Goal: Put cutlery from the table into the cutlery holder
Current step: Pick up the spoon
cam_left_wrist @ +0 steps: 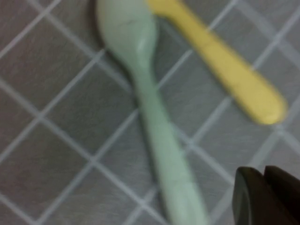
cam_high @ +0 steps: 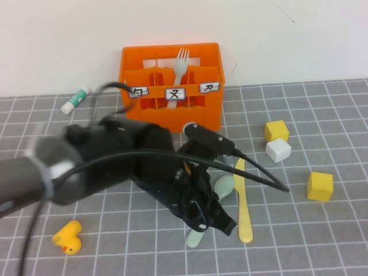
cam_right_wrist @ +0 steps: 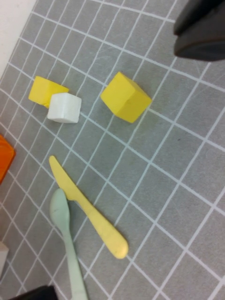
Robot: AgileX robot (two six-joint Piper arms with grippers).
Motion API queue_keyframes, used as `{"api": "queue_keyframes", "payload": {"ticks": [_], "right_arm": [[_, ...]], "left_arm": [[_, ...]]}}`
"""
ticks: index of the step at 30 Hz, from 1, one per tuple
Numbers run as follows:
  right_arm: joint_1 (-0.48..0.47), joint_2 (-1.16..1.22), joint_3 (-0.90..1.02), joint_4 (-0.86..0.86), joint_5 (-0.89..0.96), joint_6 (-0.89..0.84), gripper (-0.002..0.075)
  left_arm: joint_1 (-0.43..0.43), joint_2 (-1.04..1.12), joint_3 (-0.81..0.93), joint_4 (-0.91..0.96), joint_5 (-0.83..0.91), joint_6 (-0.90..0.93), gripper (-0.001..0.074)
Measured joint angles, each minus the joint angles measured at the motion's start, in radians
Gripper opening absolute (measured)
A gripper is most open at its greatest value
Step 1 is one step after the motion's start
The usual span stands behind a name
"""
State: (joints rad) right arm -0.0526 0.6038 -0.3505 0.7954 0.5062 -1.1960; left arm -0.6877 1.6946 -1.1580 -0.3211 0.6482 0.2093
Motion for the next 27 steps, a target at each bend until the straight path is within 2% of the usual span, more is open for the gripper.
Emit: {"api": "queue_keyframes", "payload": {"ticks": [2,7,11,23,25,27], "right_arm": [[0.000,0.000,0.000,0.000,0.000,0.000,-0.0003],[0.000,0.000,0.000,0.000,0.000,0.000,-0.0003],[0.000,0.000,0.000,0.000,0.000,0.000,-0.0003],[0.000,0.000,0.000,0.000,0.000,0.000,-0.0003],[0.000,0.000,0.000,0.000,0.000,0.000,-0.0003],[0.000,0.000,0.000,0.000,0.000,0.000,-0.0003]], "left_arm": [[-0.007,0.035,-0.021,0.069,-0.003,-0.073,0.0077],[-0.007,0.116,-0.082,0.126,-0.007,-0.119,0.0256],[-0.008,0.171,-0.137,0.145,0.010,-0.127,0.0324],[-0.008,0.240,-0.183,0.178,0.062,-0.134,0.0337],[-0.008,0.242,-0.185,0.180,0.067,-0.134,0.0312],[-0.008,0.242,-0.187,0.190,0.072,-0.134,0.0237]]}}
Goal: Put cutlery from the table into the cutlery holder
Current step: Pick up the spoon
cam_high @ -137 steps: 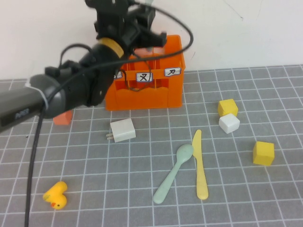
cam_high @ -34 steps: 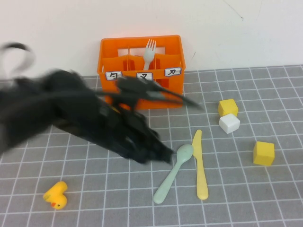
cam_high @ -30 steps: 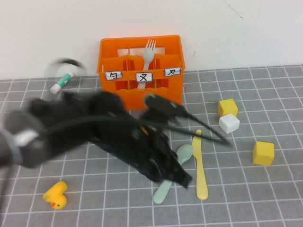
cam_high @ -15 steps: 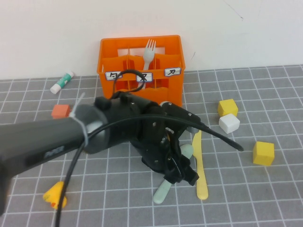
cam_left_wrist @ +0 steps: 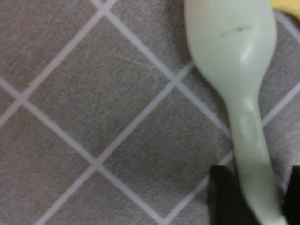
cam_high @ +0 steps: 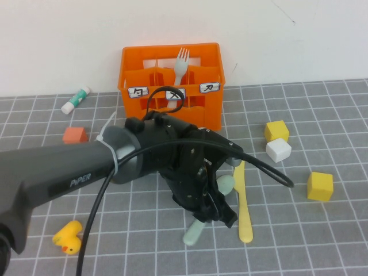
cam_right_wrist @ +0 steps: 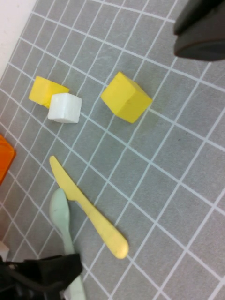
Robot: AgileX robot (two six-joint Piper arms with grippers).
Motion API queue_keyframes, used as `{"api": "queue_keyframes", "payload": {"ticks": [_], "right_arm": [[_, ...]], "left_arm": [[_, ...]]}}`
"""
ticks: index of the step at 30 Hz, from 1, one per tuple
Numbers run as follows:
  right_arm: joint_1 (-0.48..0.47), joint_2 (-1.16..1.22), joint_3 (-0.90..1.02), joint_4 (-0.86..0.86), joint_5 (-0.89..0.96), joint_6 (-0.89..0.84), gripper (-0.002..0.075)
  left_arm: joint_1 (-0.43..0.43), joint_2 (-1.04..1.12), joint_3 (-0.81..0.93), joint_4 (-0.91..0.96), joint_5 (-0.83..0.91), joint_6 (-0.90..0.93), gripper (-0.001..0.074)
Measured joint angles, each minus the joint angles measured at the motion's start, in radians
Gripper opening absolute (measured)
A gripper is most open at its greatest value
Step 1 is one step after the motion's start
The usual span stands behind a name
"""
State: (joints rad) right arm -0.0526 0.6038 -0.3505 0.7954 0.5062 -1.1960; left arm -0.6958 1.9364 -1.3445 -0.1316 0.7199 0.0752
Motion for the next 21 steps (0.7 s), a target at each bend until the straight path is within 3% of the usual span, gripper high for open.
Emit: {"api": "queue_keyframes", "payload": {"ticks": [3,8,13,21], "right_arm": [[0.000,0.000,0.000,0.000,0.000,0.000,-0.0003],[0.000,0.000,0.000,0.000,0.000,0.000,-0.0003],[0.000,0.000,0.000,0.000,0.000,0.000,-0.0003],[0.000,0.000,0.000,0.000,0.004,0.000,-0.0003]], "left_arm": [[0.000,0.000,0.000,0.003,0.002,0.000,0.0120],[0.000,-0.015,0.000,0.000,0.014,0.000,0.0114],[0.000,-0.107,0.004,0.011,0.027,0.000,0.0017],[0.045,-0.282,0.006,-0.004,0.046,0.004,0.0001]]}}
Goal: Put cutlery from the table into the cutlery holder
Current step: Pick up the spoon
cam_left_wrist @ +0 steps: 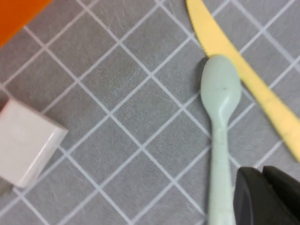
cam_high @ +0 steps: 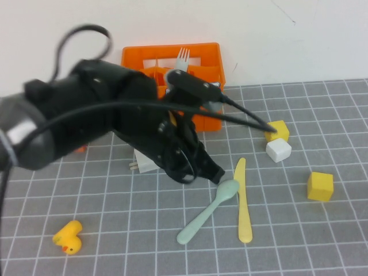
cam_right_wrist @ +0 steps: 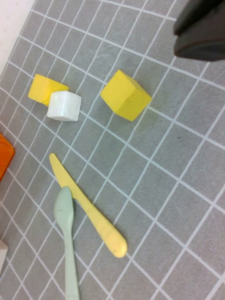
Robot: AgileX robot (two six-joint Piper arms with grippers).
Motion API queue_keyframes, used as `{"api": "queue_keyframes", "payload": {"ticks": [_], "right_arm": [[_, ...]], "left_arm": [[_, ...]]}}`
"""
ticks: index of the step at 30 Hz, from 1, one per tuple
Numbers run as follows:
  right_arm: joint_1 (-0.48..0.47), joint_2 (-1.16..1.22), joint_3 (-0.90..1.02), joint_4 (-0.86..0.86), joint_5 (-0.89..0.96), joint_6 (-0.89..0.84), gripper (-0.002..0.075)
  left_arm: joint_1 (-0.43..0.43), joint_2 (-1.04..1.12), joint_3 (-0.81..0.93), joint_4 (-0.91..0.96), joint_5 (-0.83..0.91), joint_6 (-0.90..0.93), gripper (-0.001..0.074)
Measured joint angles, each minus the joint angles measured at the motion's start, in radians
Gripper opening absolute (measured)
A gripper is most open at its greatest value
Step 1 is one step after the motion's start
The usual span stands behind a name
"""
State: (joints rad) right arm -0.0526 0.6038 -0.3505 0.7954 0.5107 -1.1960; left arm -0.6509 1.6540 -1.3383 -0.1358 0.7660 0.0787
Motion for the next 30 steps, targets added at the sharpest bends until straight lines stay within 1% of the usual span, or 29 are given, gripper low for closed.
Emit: {"api": "queue_keyframes", "payload": {"ticks": [4,6,9,11,14,20,27,29,30], "right_arm": [[0.000,0.000,0.000,0.000,0.000,0.000,-0.0003],[0.000,0.000,0.000,0.000,0.000,0.000,-0.0003],[0.000,0.000,0.000,0.000,0.000,0.000,-0.0003],[0.000,0.000,0.000,0.000,0.000,0.000,-0.0003],[0.000,0.000,0.000,0.000,0.000,0.000,-0.0003],[0.000,0.000,0.000,0.001,0.000,0.000,-0.0003],[0.000,0.000,0.000,0.001,0.000,0.000,-0.0003],[0.000,0.000,0.000,0.001,0.000,0.000,-0.0003],[0.000,0.000,0.000,0.001,0.000,0.000,-0.0003]], "left_arm": [[0.012,-0.005,0.002,-0.080,0.021,0.000,0.0008],[-0.006,0.016,0.002,-0.092,0.021,0.003,0.0041],[-0.043,0.068,0.002,-0.088,0.017,0.013,0.0146],[-0.072,0.111,0.002,-0.046,0.017,0.014,0.0221],[-0.100,0.172,0.002,0.057,0.019,-0.036,0.0277],[-0.106,0.238,0.002,0.182,0.019,-0.143,0.0296],[-0.106,0.272,0.002,0.188,-0.006,-0.161,0.0297],[-0.106,0.275,0.000,0.186,-0.004,-0.161,0.0283],[-0.106,0.276,-0.002,0.186,-0.002,-0.161,0.0265]]}}
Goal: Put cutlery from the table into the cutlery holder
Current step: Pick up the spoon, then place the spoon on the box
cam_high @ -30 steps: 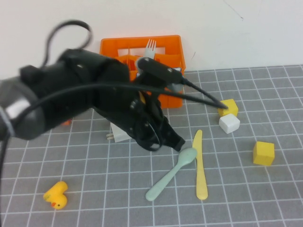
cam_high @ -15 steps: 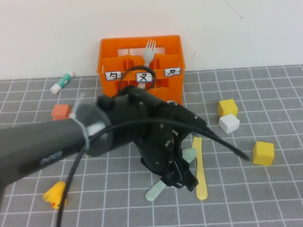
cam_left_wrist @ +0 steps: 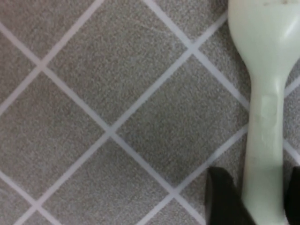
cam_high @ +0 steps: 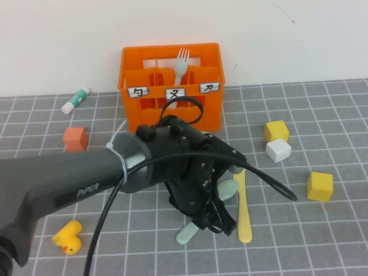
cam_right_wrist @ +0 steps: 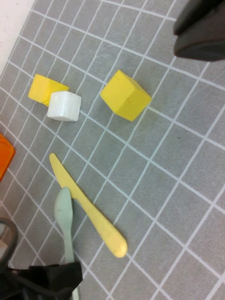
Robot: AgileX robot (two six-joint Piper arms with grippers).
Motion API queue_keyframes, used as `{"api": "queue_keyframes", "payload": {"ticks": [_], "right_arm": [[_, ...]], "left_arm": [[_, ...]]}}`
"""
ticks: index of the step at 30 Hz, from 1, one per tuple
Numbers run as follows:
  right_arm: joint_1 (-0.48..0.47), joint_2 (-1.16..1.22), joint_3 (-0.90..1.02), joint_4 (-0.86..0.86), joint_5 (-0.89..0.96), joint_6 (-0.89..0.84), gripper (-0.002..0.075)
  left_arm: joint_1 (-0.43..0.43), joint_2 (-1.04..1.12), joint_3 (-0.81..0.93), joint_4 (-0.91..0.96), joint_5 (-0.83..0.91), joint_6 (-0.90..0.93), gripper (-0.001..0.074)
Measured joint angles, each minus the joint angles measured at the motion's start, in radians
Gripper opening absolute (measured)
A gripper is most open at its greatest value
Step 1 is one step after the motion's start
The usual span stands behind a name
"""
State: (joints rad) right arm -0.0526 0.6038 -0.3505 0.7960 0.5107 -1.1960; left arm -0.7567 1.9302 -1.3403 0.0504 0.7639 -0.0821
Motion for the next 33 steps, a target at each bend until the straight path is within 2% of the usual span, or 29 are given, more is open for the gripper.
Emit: {"api": "queue_keyframes", "payload": {"ticks": [4,15,21,27,33], "right_arm": [[0.000,0.000,0.000,0.000,0.000,0.000,-0.0003],[0.000,0.000,0.000,0.002,0.000,0.000,-0.0003],[0.000,0.000,0.000,0.002,0.008,0.000,-0.0003],[0.000,0.000,0.000,0.002,0.011,0.000,-0.0003],[0.000,0.000,0.000,0.002,0.014,0.000,-0.0003]], "left_arm": [[0.000,0.003,-0.004,-0.005,0.007,0.000,0.0137],[0.000,-0.013,-0.001,0.004,0.007,-0.004,0.0139],[0.012,-0.125,0.004,0.028,-0.014,-0.021,0.0139],[0.110,-0.264,0.004,0.033,-0.061,-0.033,0.0139],[0.227,-0.383,0.004,-0.012,-0.224,-0.034,0.0139]]}}
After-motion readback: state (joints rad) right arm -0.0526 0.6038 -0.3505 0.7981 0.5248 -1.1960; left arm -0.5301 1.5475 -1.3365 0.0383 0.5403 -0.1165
